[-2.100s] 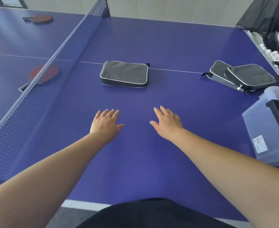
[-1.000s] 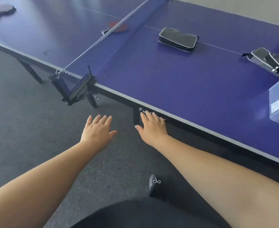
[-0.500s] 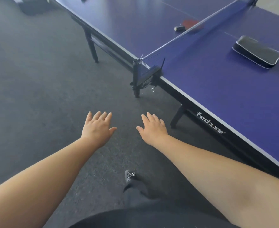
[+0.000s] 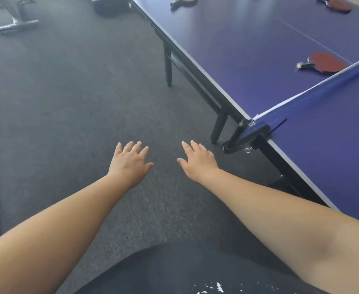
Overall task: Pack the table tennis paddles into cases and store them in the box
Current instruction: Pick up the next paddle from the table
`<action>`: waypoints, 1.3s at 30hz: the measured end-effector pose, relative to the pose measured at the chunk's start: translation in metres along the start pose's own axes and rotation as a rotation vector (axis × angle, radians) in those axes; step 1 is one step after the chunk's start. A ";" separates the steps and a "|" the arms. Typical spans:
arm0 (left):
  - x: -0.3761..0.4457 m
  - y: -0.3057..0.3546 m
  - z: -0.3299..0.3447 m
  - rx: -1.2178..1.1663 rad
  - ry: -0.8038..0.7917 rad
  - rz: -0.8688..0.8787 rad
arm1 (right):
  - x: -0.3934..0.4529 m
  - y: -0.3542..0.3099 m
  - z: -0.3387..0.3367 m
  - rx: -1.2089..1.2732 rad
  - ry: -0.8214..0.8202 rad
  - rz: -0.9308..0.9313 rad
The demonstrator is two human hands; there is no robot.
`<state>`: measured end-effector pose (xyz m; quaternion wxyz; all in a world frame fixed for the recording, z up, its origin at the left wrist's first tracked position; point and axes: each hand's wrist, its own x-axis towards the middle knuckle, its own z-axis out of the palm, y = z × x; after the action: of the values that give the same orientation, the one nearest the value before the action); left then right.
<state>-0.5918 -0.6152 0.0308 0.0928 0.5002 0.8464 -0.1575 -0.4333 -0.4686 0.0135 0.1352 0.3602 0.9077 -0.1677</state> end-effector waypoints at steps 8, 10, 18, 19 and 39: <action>0.086 -0.081 -0.019 0.059 0.024 0.033 | 0.095 -0.027 -0.030 -0.030 0.029 0.100; 0.117 -0.101 -0.031 0.080 0.053 0.064 | 0.120 -0.034 -0.041 -0.025 0.046 0.153; 0.238 -0.151 -0.074 0.122 0.137 0.234 | 0.197 -0.046 -0.086 -0.028 0.127 0.340; 0.252 -0.150 -0.077 0.105 0.140 0.255 | 0.202 -0.043 -0.089 -0.025 0.134 0.369; 0.531 -0.049 -0.191 0.165 0.147 0.563 | 0.369 0.110 -0.189 0.158 0.126 0.690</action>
<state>-0.8907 -0.1348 0.0505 0.0305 0.7310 0.6633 -0.1571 -0.6395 -0.0927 0.0271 0.0994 0.6643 0.7235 -0.1593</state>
